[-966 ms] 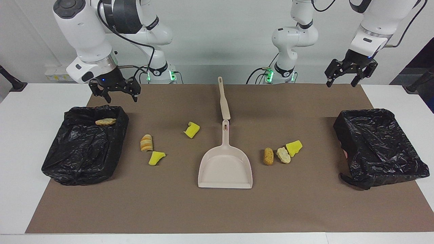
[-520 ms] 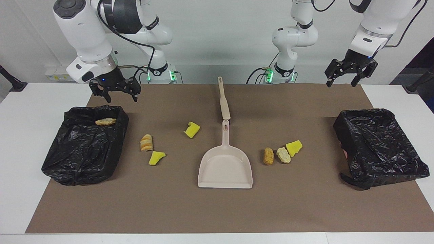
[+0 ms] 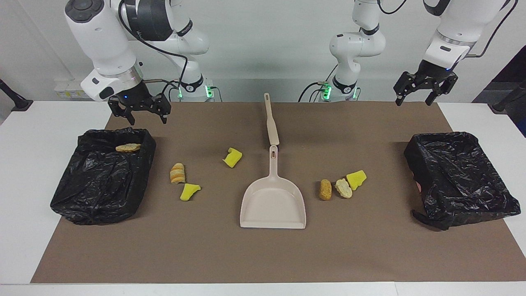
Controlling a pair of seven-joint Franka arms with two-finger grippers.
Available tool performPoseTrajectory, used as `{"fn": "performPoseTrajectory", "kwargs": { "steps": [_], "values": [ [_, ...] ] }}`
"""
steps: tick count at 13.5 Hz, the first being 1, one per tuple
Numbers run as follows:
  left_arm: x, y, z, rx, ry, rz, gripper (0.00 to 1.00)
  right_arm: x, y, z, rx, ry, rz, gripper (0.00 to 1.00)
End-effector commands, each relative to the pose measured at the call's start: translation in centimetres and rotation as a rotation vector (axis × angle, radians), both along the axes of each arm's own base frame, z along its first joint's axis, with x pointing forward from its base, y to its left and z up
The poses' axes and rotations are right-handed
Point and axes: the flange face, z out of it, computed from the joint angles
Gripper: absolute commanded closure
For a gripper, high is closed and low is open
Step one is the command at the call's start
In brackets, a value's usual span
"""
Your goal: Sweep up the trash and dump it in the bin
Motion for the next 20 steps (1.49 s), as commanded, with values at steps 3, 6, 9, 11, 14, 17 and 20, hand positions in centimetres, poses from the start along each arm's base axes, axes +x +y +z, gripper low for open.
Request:
{"fn": "performPoseTrajectory", "kwargs": {
  "steps": [3, 6, 9, 11, 14, 17, 20],
  "values": [
    [-0.5, 0.2, 0.6, -0.009, 0.006, 0.001, 0.0, -0.3, 0.2, -0.1, 0.009, -0.013, 0.0, 0.0],
    [-0.4, 0.2, 0.5, -0.009, 0.006, 0.001, 0.0, -0.3, 0.2, 0.0, 0.009, -0.015, 0.0, 0.0],
    [-0.4, 0.2, 0.5, -0.009, 0.008, 0.001, 0.0, -0.3, 0.3, 0.0, 0.009, -0.013, 0.003, 0.0],
    [-0.4, 0.2, 0.5, -0.009, 0.008, 0.001, 0.0, -0.3, 0.4, 0.0, 0.009, -0.013, 0.006, 0.0],
    [-0.4, 0.2, 0.5, -0.009, 0.006, 0.001, 0.0, -0.1, 2.0, -0.4, 0.01, -0.007, 0.032, 0.0],
    [-0.5, 0.2, 0.6, -0.009, 0.005, 0.001, 0.0, 0.2, 3.8, -1.0, 0.006, 0.002, 0.065, 0.0],
    [-0.5, 0.2, 0.6, -0.009, 0.005, 0.001, 0.0, 0.1, 5.3, -1.1, 0.01, 0.004, 0.09, 0.0]
  ]
}}
